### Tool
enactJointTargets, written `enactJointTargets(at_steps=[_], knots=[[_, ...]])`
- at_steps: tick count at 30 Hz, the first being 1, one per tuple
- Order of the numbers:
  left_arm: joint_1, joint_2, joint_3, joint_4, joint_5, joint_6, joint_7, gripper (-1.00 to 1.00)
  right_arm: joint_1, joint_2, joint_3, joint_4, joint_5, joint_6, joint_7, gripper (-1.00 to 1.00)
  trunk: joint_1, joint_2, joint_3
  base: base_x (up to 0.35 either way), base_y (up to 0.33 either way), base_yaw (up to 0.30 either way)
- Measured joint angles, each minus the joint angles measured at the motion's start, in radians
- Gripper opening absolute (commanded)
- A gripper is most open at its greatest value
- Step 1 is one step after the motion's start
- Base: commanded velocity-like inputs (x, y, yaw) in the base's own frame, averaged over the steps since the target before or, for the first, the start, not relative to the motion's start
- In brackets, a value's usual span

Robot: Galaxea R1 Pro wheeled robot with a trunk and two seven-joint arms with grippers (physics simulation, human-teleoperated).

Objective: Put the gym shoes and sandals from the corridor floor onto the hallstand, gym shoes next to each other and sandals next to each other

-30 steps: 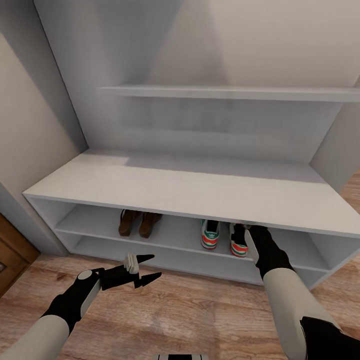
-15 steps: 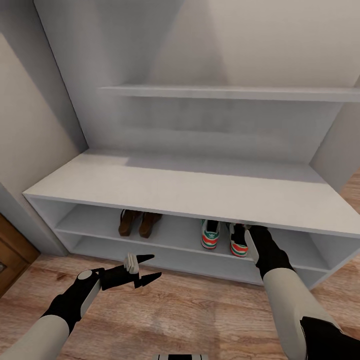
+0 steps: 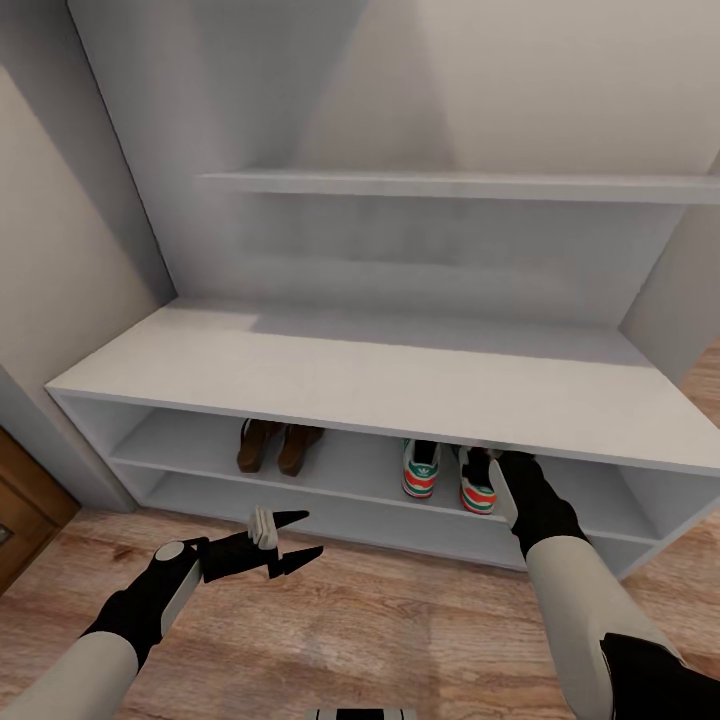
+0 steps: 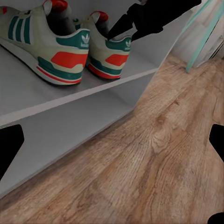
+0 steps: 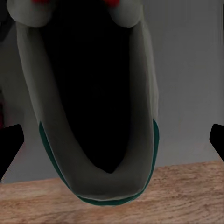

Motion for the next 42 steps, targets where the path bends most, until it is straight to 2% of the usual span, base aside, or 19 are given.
enactJointTargets(at_steps=[6, 29, 35, 42], knots=[[0.000, 0.000, 0.000, 0.000, 0.000, 0.000, 0.000, 1.00, 0.000, 0.000, 0.000, 0.000, 0.000, -0.013, 0.000, 1.00, 0.000, 0.000, 0.000, -0.147, 0.000, 0.000], [0.000, 0.000, 0.000, -0.001, 0.000, 0.000, 0.000, 1.00, 0.000, 0.000, 0.000, 0.000, 0.000, -0.021, 0.000, 1.00, 0.001, 0.000, 0.000, -0.333, 0.000, 0.000], [0.000, 0.000, 0.000, -0.001, 0.000, 0.000, 0.000, 1.00, 0.000, 0.000, 0.000, 0.001, 0.000, -0.098, 0.000, 1.00, 0.001, 0.000, 0.000, -0.335, 0.000, 0.000], [0.000, 0.000, 0.000, -0.001, 0.000, 0.000, 0.000, 1.00, 0.000, 0.000, 0.000, 0.008, 0.000, -0.114, 0.001, 1.00, 0.000, 0.000, 0.000, -0.066, 0.000, 0.000]])
